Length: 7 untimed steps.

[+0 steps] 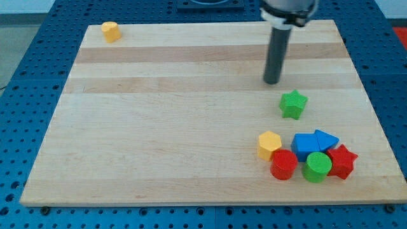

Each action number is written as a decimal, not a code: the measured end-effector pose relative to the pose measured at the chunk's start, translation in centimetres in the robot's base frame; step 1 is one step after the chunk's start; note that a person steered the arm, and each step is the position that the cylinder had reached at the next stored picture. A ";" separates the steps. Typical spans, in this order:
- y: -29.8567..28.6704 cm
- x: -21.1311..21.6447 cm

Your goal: Keep green star at center top of the board

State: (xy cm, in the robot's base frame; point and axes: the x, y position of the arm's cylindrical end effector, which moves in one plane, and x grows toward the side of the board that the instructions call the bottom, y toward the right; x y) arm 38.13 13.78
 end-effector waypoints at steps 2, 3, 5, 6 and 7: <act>5.9 5.1; 2.6 6.4; 3.8 9.3; 6.0 11.0; 1.5 11.3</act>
State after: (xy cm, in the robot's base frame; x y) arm 49.39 15.32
